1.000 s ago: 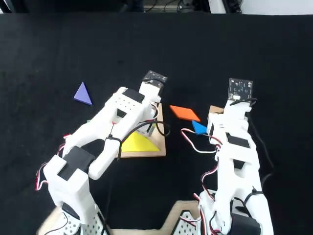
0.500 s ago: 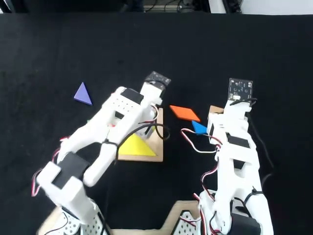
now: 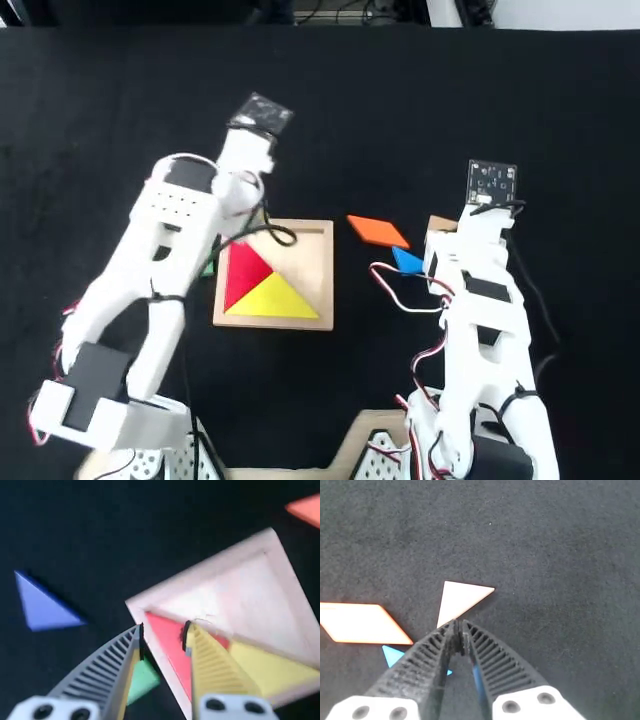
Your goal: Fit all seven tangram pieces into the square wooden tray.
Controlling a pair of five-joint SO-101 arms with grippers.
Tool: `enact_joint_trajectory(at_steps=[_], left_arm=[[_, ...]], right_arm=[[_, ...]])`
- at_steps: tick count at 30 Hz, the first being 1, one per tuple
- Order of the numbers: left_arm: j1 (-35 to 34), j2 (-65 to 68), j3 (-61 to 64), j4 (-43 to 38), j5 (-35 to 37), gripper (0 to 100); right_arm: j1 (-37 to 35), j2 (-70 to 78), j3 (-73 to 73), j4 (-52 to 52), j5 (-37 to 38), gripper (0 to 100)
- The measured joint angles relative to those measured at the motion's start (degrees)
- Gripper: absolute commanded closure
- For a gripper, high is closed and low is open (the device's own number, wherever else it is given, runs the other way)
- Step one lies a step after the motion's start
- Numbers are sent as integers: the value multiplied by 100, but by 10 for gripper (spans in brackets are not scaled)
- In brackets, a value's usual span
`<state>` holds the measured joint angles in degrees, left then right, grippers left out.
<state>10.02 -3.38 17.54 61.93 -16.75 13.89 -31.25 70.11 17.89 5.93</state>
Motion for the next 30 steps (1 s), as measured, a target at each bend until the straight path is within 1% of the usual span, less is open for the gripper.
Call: enact_joint_trajectory(at_steps=[2,4,6,9,13,18,30], left_arm=[[18,114,9,-334,-158,841],[202,264,9,-536,-264,841],[440,431,9,-703,-519,841],[642,765,9,-800,-1002,841],[651,1248,-53,-818,-1354,840],[651,1758,-396,-818,-1477,841],[624,2514,-1116,-818,-1468,840]], right_arm=[[0,0,0,0,0,987],[0,0,0,0,0,987],[0,0,0,0,0,987],[0,0,0,0,0,987],[0,0,0,0,0,987],[0,0,0,0,0,987],[0,0,0,0,0,987]])
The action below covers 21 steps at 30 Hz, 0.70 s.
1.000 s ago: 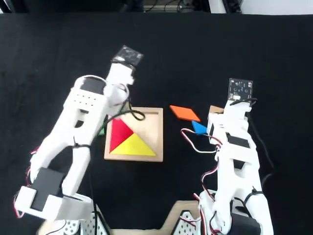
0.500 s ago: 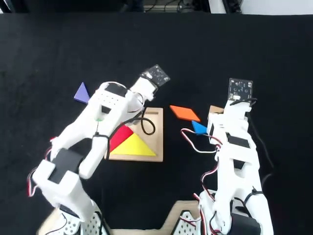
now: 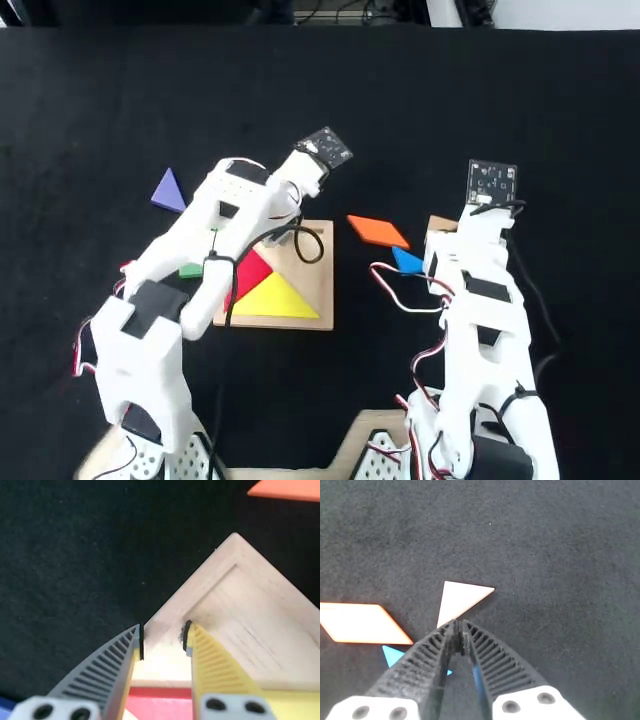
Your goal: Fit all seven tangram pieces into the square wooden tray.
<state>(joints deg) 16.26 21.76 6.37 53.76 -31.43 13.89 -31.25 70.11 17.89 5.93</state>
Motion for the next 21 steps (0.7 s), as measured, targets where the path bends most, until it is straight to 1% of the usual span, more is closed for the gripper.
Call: enact_joint_trajectory(at_steps=[9,14,21], left_arm=[[-220,220,-229,18,0,841],[-378,220,-308,492,-334,841],[-396,229,-431,712,-387,839]], right_arm=[[0,0,0,0,0,987],[0,0,0,0,0,987],[0,0,0,0,0,987]])
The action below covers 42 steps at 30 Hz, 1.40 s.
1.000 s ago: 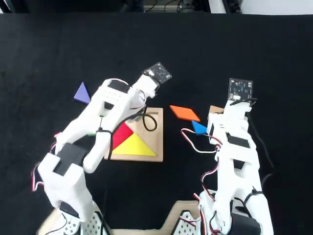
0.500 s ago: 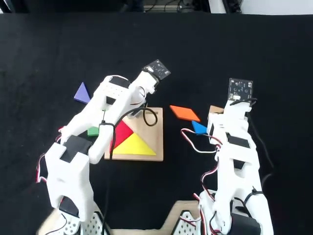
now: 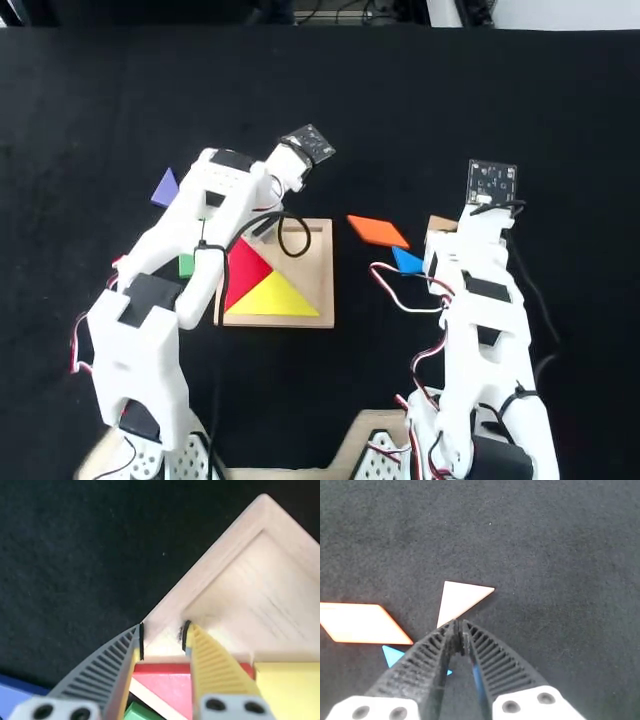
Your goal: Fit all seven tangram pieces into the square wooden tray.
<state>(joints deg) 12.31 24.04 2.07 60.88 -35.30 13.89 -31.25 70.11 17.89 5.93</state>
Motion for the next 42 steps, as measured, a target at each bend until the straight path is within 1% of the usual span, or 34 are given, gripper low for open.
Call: enact_joint_trajectory(at_steps=[8,11,13,18,21,23,27,30,33,36,42], left_arm=[[-237,9,-695,554,79,841],[-299,9,-1178,1090,229,841],[-308,-141,-1530,1618,343,841],[-264,-1327,-2163,2884,888,841],[-264,-2171,-2189,3446,1354,841],[-396,-2699,-2154,3692,1626,841],[-1020,-3719,-1565,3807,1978,841],[-1547,-4484,-862,3807,2013,841],[-1855,-5310,26,3789,2031,841],[-2075,-6242,1187,3358,2031,841],[-2488,-8053,3815,1925,2031,841]], right_arm=[[0,0,0,0,0,987],[0,0,0,0,0,987],[0,0,0,0,0,987],[0,0,0,-132,0,987],[0,0,0,-132,0,987],[0,0,0,-132,0,987],[0,0,0,-132,0,987],[0,0,0,-132,0,987],[0,0,0,-132,0,986],[0,0,0,-132,0,986],[0,0,88,-158,0,986]])
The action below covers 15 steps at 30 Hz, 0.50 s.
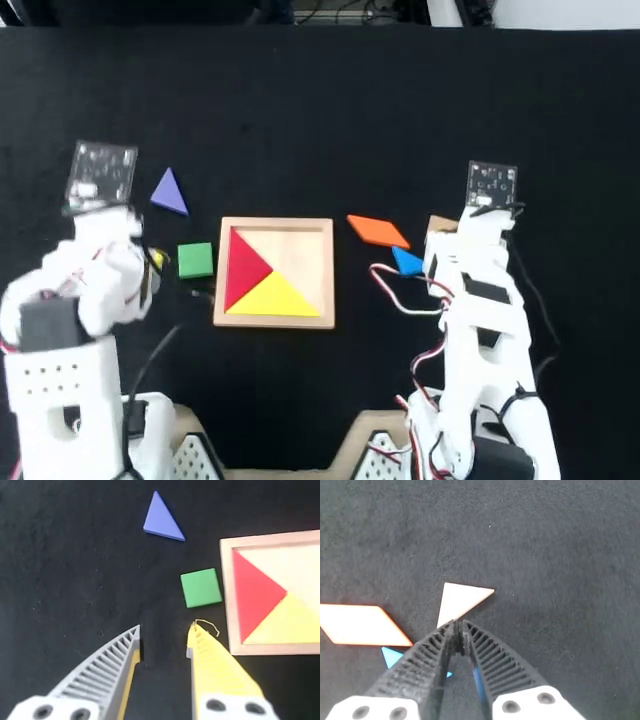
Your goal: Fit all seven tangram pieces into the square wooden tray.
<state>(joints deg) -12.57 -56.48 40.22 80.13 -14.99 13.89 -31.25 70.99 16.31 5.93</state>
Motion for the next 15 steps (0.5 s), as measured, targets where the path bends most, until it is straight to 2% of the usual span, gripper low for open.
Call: enact_joint_trajectory(at_steps=[5,10,15], left_arm=[[-167,-422,1486,-888,334,841],[-396,-492,2426,-1864,1029,841],[-396,-510,3235,-2664,1354,841]], right_arm=[[0,0,0,-9,0,986],[0,0,0,-9,0,986],[0,0,0,-9,0,986]])
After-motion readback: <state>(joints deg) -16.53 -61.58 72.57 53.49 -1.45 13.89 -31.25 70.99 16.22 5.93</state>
